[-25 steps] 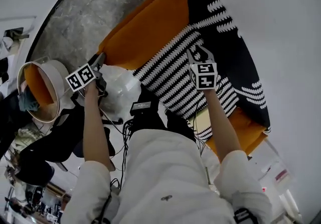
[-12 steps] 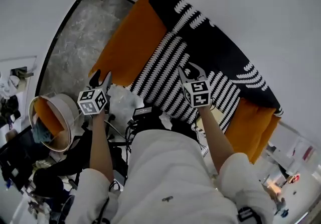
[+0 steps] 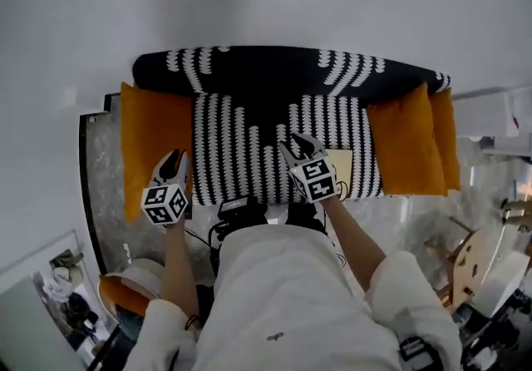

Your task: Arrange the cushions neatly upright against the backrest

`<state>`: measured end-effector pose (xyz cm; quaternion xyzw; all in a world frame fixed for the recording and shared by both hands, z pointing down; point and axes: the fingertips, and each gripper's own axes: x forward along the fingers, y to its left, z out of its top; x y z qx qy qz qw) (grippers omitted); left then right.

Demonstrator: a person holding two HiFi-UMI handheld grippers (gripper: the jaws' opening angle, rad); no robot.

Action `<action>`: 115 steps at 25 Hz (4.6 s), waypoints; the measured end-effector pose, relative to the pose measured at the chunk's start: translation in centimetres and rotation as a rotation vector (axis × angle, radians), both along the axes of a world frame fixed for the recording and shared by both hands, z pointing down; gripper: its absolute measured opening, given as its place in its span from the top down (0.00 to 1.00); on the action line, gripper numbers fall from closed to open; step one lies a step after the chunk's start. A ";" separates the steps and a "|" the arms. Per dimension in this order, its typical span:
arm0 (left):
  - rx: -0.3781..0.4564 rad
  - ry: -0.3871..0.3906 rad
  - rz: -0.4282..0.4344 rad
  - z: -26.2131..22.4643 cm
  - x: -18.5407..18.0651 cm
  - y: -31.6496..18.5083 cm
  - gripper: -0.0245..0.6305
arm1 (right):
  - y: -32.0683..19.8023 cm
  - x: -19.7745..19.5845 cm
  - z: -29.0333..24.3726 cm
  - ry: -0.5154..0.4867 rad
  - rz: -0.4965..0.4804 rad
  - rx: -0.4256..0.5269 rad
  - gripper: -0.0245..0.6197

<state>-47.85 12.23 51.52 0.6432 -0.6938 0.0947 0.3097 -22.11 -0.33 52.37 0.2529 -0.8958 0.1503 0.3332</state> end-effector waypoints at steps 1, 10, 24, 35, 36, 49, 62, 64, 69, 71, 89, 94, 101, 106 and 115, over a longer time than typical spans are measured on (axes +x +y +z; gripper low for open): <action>0.005 -0.009 0.056 -0.2 2.0 -2.0 0.83 | -0.6 2.6 -0.2 -0.006 0.058 0.002 0.77; 0.051 0.064 0.383 -2.0 21.8 -14.6 0.94 | -4.8 26.6 -0.1 0.018 0.438 0.013 0.77; 0.042 0.174 0.714 -2.6 47.9 -21.9 0.94 | -9.0 60.7 4.9 0.179 0.843 0.021 0.73; -0.094 0.140 0.908 -1.0 56.3 -19.4 0.94 | -14.7 71.6 11.9 0.554 0.645 0.013 0.61; -0.097 0.135 0.904 -0.9 56.3 -19.5 0.94 | -14.9 71.9 12.5 0.559 0.642 0.000 0.61; -0.109 0.137 0.726 -0.1 51.4 -17.7 0.94 | -13.7 69.3 11.6 0.432 0.618 0.006 0.88; -0.048 0.241 0.642 -1.7 47.0 -15.3 0.94 | -12.8 58.9 -1.6 0.416 0.407 0.241 0.94; -0.042 0.270 0.621 -1.9 45.8 -14.4 0.94 | -12.3 57.1 -3.6 0.401 0.338 0.264 0.94; -0.050 0.354 0.618 -1.5 44.2 -12.3 0.94 | -11.5 51.4 -6.8 0.362 0.190 0.296 0.94; -0.053 0.365 0.629 -1.2 44.0 -11.8 0.94 | -11.9 48.0 -7.2 0.342 0.123 0.301 0.94; -0.080 0.337 0.282 -2.1 39.8 -7.2 0.94 | -17.4 21.9 -3.9 0.083 -0.494 0.385 0.94; -0.115 0.305 0.183 -2.4 40.7 -6.4 0.94 | -20.7 17.9 -2.0 -0.011 -0.548 0.419 0.94; -0.135 0.284 0.117 -2.7 42.7 -7.7 0.94 | -24.1 15.4 5.2 0.024 -0.602 0.377 0.94; -0.162 0.280 0.092 -2.2 43.3 -7.5 0.94 | -25.6 17.7 9.6 0.098 -0.524 0.267 0.94; -0.142 0.269 0.125 -2.4 43.7 -8.9 0.94 | -26.9 19.5 12.0 0.175 -0.427 0.201 0.93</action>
